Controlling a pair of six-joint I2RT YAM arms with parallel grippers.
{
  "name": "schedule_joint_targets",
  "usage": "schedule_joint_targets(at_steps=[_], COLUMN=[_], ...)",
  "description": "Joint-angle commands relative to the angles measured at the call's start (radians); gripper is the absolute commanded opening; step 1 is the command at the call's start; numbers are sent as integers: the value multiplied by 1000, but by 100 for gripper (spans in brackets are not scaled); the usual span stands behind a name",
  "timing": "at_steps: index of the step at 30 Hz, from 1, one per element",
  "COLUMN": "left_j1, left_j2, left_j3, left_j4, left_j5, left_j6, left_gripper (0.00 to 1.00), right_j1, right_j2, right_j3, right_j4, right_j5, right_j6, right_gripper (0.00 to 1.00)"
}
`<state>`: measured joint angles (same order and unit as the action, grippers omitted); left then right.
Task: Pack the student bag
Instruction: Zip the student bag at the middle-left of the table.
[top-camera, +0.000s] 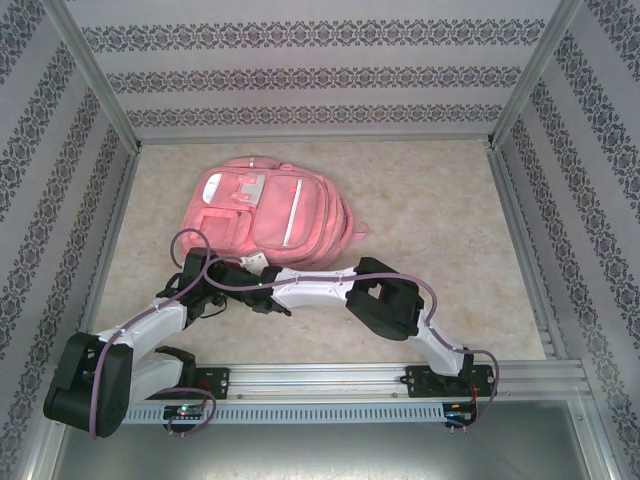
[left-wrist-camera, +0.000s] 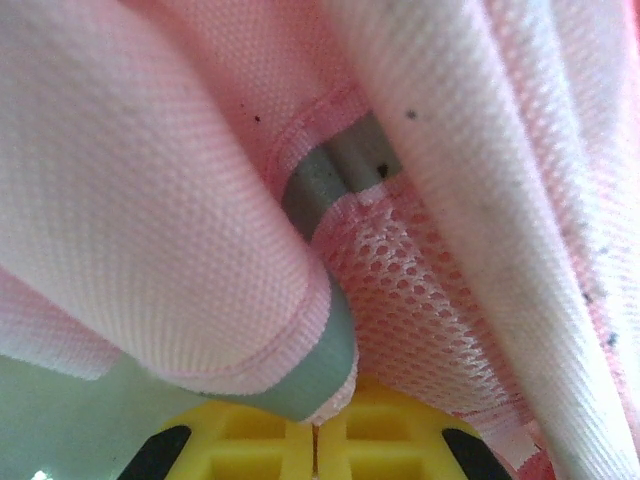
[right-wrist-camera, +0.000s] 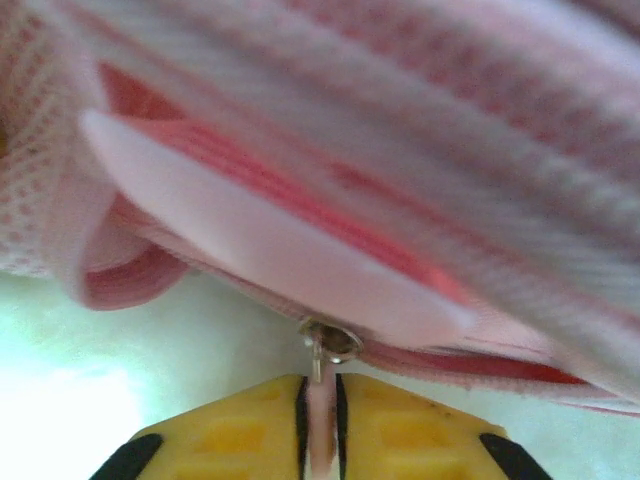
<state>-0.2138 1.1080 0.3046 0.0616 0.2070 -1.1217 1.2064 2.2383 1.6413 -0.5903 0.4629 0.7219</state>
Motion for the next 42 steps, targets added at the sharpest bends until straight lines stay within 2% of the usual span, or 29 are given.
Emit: schedule_joint_targets(at_steps=[1,3,5,10,15,20,24,28,33,42], left_j1=[9,9,7,9,14,25,43,72,153,285], left_j2=[6,5,4,-11,-84,-223,-272,-262,-225,-31], left_j3=[-9,-8,-4,7,15,8,12,47,98,234], left_j4=[-27,-29,-35,-86,-216,-337,-379,-431,-466,-490], left_j5=[8,8,6,-26,-136,-247,-264,-276,-255,-213], left_j6=[32,33,33,30,-4,-37,-26,0,52,154], left_gripper=[8,8,7,0,0,0,0,0,0,0], right_j1=[-17,-18,-21,-25,-32,-48,-62,-96,-169,-327], right_j2=[34,32,29,-21,-109,-205,-295,-382,-483,-597], right_j3=[11,8,5,-26,-83,-176,-277,-377,-483,-561], right_j4=[25,27,24,30,35,24,18,1,-7,42], right_j5=[-3,-5,-9,-15,-16,-21,-12,2,27,30], right_j6=[-29,-30,-27,-15,-6,20,36,41,15,-136], right_gripper=[9,7,0,0,0,0,0,0,0,0])
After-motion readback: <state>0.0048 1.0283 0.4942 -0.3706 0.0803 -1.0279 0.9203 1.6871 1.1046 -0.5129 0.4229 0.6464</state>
